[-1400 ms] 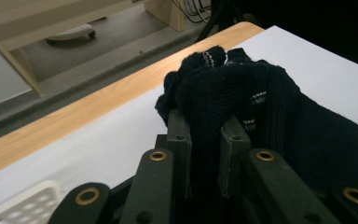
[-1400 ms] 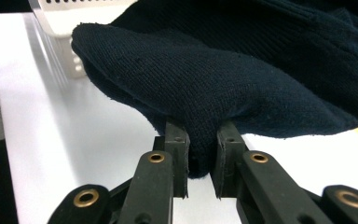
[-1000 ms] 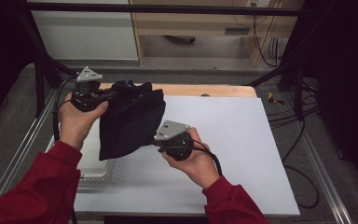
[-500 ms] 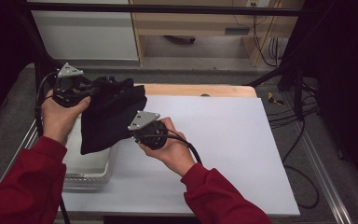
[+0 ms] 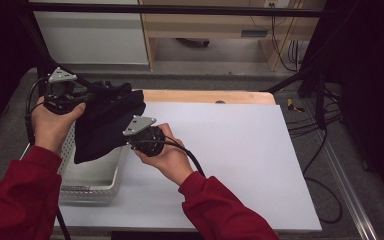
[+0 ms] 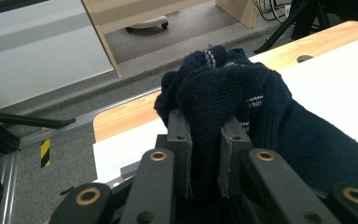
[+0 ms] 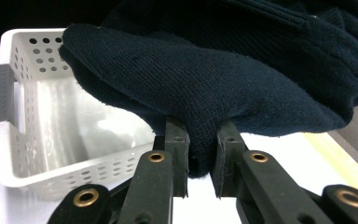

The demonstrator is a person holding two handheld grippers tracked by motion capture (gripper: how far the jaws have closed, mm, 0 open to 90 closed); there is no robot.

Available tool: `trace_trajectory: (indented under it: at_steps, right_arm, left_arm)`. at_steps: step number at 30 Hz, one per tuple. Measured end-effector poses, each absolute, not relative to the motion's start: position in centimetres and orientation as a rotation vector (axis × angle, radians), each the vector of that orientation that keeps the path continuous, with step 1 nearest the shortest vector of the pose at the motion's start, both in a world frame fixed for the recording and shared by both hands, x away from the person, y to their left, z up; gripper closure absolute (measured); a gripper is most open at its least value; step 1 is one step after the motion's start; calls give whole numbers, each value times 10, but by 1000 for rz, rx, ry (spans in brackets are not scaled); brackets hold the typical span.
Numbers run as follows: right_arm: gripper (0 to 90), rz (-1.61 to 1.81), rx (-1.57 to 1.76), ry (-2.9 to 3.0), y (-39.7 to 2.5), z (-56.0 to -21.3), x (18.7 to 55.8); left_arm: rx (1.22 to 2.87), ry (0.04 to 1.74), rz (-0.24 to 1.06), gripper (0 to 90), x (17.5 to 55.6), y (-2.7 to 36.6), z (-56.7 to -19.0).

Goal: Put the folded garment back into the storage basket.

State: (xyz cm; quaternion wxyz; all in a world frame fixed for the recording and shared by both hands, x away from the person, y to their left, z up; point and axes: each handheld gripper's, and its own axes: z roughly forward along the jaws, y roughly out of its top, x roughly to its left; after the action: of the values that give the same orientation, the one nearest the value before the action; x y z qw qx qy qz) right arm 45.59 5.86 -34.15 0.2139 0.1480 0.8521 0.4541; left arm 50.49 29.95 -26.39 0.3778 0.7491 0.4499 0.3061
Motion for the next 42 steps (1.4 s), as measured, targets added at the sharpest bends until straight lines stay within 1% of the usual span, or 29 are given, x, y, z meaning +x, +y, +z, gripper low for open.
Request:
trace_trajectory:
  at_steps: [12,29,42]
  right_arm:
    - [790,1286,417,2372,73,-347,457]
    - [789,1296,412,2376,82,-349,457]
    - [789,1300,403,2399,96,-357,454]
  left_arm:
    - [1914,1172,791,780,504,311,-265]
    - [1920,1186,797,779,503,319,-266]
    - [1947,1209,784,780,503,327,-274]
